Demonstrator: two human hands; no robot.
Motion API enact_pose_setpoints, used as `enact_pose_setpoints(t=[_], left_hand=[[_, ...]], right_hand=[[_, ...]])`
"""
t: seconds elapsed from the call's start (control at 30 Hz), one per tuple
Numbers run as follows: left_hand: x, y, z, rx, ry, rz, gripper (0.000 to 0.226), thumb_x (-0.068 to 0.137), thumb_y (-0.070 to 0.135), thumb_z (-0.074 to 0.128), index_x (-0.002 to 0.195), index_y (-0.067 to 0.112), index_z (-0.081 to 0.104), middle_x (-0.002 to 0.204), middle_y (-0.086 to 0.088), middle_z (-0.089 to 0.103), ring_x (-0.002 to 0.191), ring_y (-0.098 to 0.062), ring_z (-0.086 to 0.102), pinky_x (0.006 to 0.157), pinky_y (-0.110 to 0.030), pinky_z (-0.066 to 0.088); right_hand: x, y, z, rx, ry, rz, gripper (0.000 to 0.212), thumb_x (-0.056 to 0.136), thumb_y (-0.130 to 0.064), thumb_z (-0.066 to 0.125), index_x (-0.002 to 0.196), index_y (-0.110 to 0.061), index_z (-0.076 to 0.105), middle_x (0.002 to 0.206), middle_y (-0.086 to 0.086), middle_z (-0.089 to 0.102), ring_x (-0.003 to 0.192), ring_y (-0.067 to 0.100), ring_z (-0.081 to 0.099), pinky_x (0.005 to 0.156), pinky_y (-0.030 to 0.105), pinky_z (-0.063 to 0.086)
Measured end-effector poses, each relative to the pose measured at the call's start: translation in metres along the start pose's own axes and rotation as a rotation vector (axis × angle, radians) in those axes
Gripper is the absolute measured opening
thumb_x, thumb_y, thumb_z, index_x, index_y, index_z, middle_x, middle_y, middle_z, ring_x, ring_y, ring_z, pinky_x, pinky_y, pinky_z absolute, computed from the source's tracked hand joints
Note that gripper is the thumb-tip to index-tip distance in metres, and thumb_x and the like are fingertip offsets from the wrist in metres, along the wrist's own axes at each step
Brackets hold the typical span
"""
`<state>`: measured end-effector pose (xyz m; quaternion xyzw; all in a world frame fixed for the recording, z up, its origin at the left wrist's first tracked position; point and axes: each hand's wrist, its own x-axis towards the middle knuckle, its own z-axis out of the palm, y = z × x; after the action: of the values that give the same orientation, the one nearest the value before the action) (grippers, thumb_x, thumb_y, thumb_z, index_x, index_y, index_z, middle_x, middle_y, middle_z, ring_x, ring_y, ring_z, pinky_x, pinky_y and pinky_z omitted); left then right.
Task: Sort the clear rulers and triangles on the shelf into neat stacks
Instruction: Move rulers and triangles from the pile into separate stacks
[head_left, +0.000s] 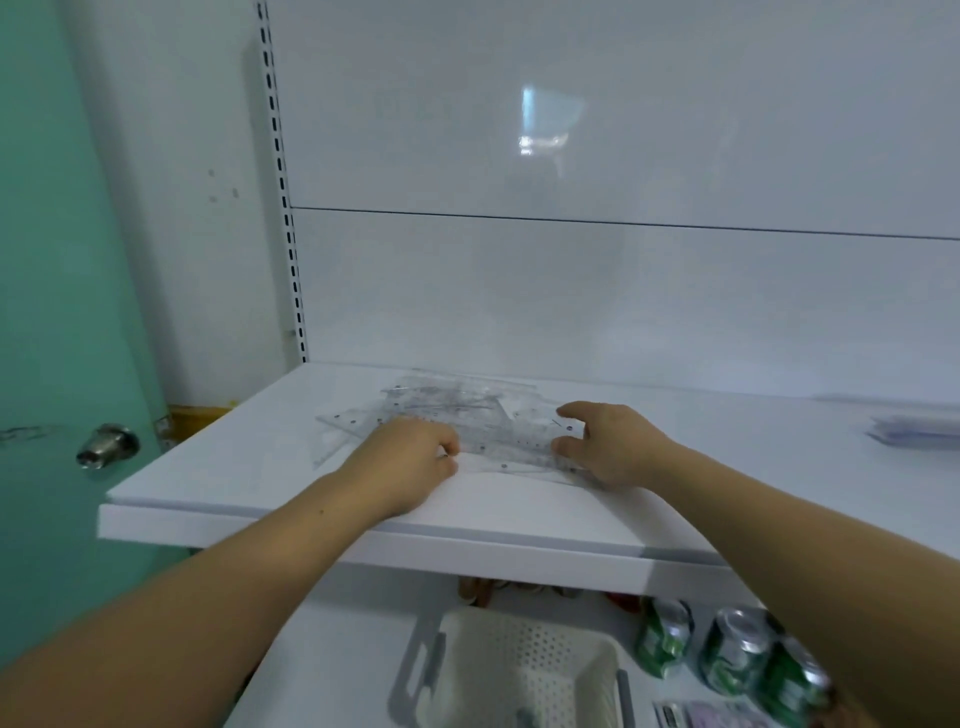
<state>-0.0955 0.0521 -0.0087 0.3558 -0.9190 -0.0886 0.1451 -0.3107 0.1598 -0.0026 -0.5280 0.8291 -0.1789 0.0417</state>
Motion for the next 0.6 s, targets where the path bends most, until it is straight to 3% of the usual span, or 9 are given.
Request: enact_pose_setpoints(t=[0.1,0.23,0.3,0.43,0.6], left_hand=[[-0.007,-0.004,-0.002,-0.056,0.098,-0.021,0.027,0.095,0.030,0.050,0.120,0.025,0.060,0.126,0.001,0.059,0.114,-0.019,0.053,0.092,-0.027,0.039],[-0.015,-0.014,-0.007,-0.143,0.192,-0.032,0.027,0.097,0.026,0.047,0.124,0.024,0.053,0.121,0.000,0.061,0.111,-0.019,0.055,0.084,-0.024,0.039],[-0.017,-0.019,-0.011,-0.211,0.243,-0.049,0.034,0.098,0.026,0.046,0.132,0.024,0.044,0.128,0.000,0.057,0.112,-0.019,0.055,0.088,-0.025,0.039],[-0.014,-0.025,-0.018,-0.297,0.295,-0.050,0.052,0.099,0.024,0.043,0.148,0.021,0.024,0.138,0.004,0.049,0.118,-0.018,0.051,0.096,-0.025,0.036],[0.003,-0.017,-0.013,-0.237,0.280,0.002,0.054,0.101,0.021,0.036,0.150,0.015,0.014,0.131,-0.005,0.043,0.105,-0.018,0.050,0.084,-0.023,0.036]], right_hand=[[0.001,-0.001,0.003,0.060,0.067,-0.013,0.053,0.090,-0.049,0.052,0.138,-0.029,0.043,0.120,0.001,0.059,0.106,0.020,0.055,0.091,0.030,0.041],[0.001,-0.010,0.004,0.105,0.174,-0.049,0.049,0.092,-0.048,0.051,0.134,-0.024,0.045,0.089,-0.007,0.059,0.086,0.016,0.056,0.081,0.030,0.046],[-0.001,-0.014,0.005,0.123,0.245,-0.078,0.048,0.092,-0.047,0.051,0.133,-0.023,0.044,0.080,-0.010,0.056,0.078,0.013,0.055,0.076,0.030,0.046],[-0.007,-0.023,0.004,0.134,0.285,-0.081,0.045,0.091,-0.046,0.054,0.129,-0.024,0.045,0.076,-0.008,0.056,0.070,0.007,0.053,0.069,0.028,0.044],[-0.021,-0.018,-0.005,0.097,0.303,-0.022,0.041,0.089,-0.050,0.055,0.120,-0.024,0.048,0.071,-0.008,0.054,0.066,0.008,0.052,0.065,0.028,0.044]])
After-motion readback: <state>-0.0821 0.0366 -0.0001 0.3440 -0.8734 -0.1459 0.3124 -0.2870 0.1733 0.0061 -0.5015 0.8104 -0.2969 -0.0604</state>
